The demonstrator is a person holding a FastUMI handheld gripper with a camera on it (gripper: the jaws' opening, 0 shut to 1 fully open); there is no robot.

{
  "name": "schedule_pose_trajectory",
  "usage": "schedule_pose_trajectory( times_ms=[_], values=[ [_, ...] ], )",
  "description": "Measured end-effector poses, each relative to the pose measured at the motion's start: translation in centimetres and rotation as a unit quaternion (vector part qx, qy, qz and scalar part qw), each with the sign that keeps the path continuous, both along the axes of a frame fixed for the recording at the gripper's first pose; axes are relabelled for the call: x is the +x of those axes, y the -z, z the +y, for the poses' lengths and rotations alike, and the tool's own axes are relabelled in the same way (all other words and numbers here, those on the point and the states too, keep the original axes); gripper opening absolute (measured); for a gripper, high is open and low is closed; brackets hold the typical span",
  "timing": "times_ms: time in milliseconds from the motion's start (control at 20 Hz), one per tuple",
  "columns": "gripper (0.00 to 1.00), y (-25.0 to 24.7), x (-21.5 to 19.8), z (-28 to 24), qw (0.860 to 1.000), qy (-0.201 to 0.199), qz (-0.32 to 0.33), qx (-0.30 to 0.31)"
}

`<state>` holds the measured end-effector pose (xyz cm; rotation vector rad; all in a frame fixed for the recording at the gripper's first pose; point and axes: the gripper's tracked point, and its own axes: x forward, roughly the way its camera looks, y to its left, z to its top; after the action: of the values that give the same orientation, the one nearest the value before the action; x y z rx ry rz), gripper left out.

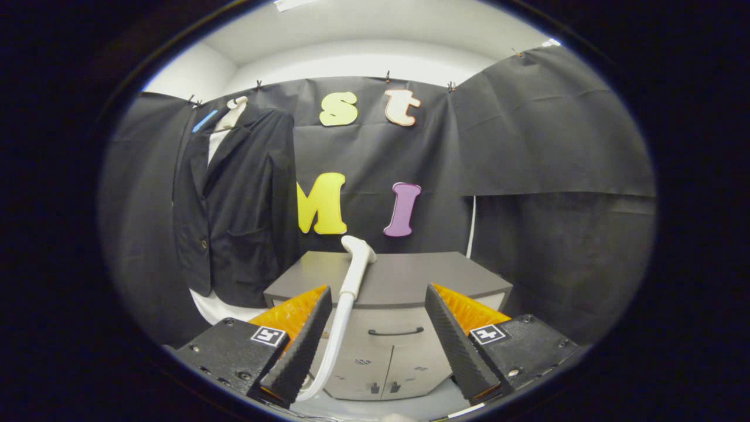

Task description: Iron the clothes twice with a garment steamer, once on the left side and once on the right side.

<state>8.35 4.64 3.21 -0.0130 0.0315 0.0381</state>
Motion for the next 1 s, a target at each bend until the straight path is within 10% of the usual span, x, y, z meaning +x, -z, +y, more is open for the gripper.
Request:
schedule_pose_trajectory(
  times_ms=[1000],
  values=[
    [0.91,7.8,21.8,4.7,0.980,-0.025,0.198,-0.006]
  ],
)
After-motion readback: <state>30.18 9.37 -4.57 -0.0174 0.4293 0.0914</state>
